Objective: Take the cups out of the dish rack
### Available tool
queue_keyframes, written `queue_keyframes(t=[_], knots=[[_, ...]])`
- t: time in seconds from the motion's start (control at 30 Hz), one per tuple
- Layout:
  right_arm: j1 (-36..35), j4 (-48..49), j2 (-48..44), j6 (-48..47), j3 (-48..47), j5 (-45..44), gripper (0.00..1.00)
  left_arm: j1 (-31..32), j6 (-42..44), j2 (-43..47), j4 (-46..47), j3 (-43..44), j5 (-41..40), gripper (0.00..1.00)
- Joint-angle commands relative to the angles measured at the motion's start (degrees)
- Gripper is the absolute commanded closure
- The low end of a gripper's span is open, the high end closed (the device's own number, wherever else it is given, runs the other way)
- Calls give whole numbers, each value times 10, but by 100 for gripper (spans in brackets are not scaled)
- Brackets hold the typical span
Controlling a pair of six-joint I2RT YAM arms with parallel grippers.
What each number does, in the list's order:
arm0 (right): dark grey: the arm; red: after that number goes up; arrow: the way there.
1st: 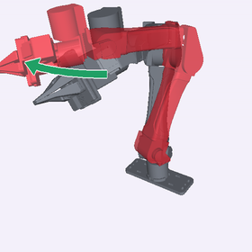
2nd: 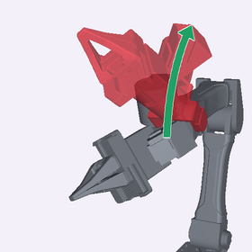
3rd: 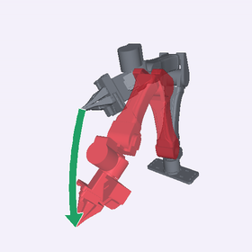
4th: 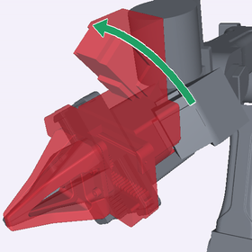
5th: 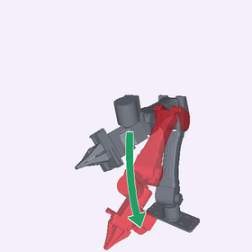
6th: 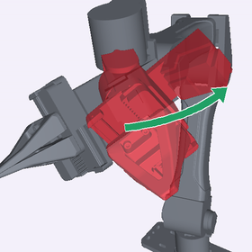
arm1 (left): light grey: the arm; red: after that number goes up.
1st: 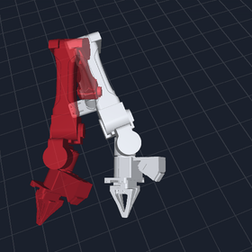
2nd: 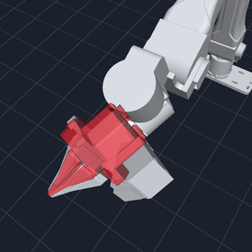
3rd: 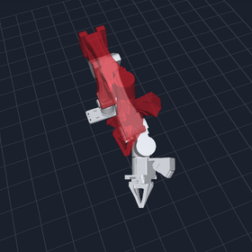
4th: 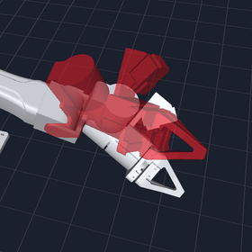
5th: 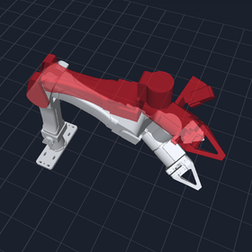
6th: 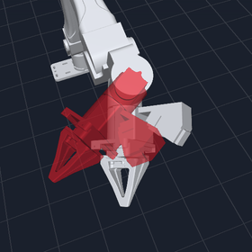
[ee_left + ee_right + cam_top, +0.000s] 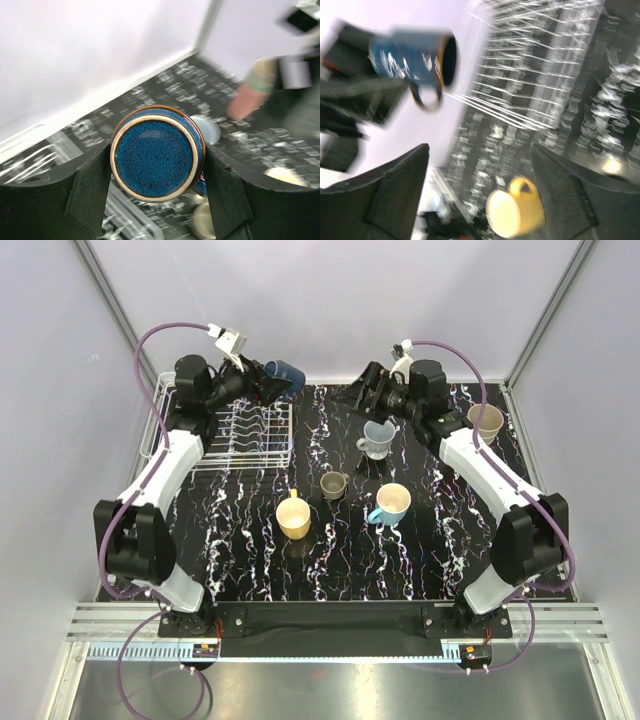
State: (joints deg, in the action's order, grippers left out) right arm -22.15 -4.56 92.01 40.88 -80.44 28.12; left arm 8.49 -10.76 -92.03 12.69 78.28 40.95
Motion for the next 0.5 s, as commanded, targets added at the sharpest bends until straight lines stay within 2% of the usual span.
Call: queue_keyframes(t=[0.0,0.1,0.13,0.23,0.4,0.47], knots=[[0,167,19,128,-4,72,13,11,-127,52,145,-31,54,100],[1,256,40,174,-6,92,20,23,-164,71,171,-54,56,100],[0,292,45,198,-7,101,25,28,-177,77,194,-59,57,100],[0,352,64,237,-8,120,31,35,-228,84,242,-82,58,100],[0,462,76,306,10,145,34,42,-254,87,257,-100,44,100],[0,474,77,316,15,149,36,44,-261,86,262,-105,40,100]])
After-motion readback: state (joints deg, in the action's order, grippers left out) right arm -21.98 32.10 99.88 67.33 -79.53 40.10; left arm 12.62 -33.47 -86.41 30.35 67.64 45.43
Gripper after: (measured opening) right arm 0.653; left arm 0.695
